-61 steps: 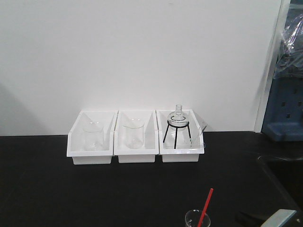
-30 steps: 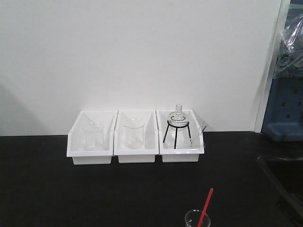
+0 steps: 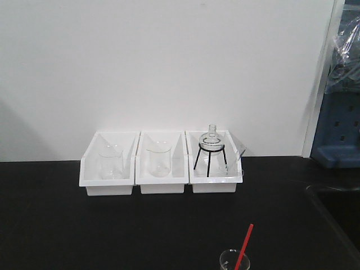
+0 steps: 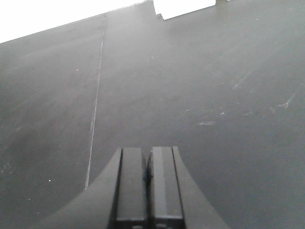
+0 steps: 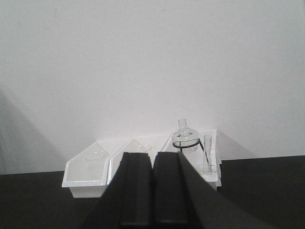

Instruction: Grab beaker from right and move to left

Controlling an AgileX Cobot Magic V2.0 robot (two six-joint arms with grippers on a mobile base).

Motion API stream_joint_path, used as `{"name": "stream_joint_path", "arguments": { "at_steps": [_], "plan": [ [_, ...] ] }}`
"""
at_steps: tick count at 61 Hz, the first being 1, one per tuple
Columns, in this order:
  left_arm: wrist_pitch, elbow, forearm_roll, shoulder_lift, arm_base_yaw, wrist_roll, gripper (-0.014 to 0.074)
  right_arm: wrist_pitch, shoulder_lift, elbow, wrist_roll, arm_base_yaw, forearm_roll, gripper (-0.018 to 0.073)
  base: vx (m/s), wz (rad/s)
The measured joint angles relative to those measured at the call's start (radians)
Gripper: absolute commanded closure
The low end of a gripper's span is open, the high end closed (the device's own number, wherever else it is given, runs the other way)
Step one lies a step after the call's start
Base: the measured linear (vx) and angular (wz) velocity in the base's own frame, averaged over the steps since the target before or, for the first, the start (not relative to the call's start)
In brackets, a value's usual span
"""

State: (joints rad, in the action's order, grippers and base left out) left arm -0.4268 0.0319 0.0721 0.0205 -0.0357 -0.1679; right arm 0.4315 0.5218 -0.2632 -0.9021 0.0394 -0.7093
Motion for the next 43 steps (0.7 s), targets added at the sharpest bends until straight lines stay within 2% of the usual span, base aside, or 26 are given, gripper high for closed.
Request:
{"name": "stream_joint_path", "arguments": {
  "at_steps": [15,26,32,36,43],
  "plan": [
    [0.000,0.000,0.000,0.000,0.000,0.000,0.0603,-0.014,-0.001,0.001,0.001,0.006,0.000,0.0564,0.00,0.00],
    [0.000,0.000,0.000,0.000,0.000,0.000,0.0603,-0.107,-0.001,0.002,0.063,0.083,0.013,0.0564,0.00,0.00],
    [0.000,0.000,0.000,0.000,0.000,0.000,0.0603,-0.228,-0.001,0.004,0.152,0.132,0.102,0.0564,0.00,0.00],
    [0.000,0.000,0.000,0.000,0.000,0.000,0.0603,-0.325,-0.007,0.004,0.254,0.155,0.209,0.0564,0.00,0.00],
    [0.000,0.000,0.000,0.000,0.000,0.000,0.0603,-0.479,-0.062,0.017,0.524,0.163,0.434,0.0564,0.00,0.00]
  ]
}}
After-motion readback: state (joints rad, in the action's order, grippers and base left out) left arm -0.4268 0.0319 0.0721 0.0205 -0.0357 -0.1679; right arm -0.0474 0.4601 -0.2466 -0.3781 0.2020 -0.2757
